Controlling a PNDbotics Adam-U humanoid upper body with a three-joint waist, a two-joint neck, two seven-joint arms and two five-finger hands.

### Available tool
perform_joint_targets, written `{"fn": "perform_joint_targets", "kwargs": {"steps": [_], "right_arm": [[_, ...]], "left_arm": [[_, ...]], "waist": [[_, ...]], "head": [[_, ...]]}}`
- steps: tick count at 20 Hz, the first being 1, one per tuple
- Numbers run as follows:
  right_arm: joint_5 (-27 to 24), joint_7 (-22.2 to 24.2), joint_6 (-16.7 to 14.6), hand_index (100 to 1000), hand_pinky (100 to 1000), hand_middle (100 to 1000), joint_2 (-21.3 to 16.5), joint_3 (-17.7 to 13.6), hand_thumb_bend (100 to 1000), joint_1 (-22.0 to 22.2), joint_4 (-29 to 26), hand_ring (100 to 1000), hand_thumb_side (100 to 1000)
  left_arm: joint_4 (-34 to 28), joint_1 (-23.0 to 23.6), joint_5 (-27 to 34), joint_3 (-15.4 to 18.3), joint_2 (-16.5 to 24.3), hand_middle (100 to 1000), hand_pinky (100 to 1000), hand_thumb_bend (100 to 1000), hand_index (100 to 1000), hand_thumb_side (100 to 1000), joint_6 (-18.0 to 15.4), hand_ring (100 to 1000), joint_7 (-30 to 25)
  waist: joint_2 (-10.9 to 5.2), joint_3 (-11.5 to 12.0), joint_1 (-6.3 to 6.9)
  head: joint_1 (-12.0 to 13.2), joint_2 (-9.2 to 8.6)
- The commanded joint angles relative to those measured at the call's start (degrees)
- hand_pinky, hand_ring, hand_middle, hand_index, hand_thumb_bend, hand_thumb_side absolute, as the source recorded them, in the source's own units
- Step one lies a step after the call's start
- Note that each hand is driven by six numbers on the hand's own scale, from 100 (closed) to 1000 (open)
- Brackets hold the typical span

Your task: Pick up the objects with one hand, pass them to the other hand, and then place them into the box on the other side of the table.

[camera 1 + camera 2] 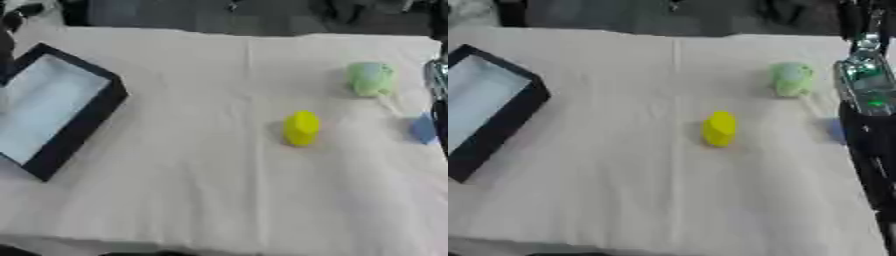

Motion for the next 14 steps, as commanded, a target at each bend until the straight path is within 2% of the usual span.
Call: {"fn": "perform_joint_targets", "kwargs": {"steps": [1,7,14], "right_arm": [[0.37,1.77,-0.05,834,800,698,-1.61,-1.82,100,0.13,-2.04,765,846],[0.0,4.27,-1.22,833,800,693,-1.5,-3.43,100,2.12,-2.96,762,848],[0.89,4.89,-2.87,841,804,711,-1.18,-4.23,100,3.67,-4.12,771,839]], "left_arm": [[0.21,-0.3,-1.08,1.22,0.82,978,809,100,847,829,-0.88,1000,0.86],[0.27,0.2,-2.33,2.37,-1.64,975,809,111,841,805,-3.54,1000,2.5],[0.42,1.9,-2.43,3.21,-4.08,990,811,115,851,798,-5.66,1000,3.68]], "waist": [[-1.08,-0.04,0.36],[-0.64,-0.1,0.41],[-0.27,-0.04,0.44]], "head": [[0.18,-0.69],[0.63,-0.81],[0.61,-0.88]]}}
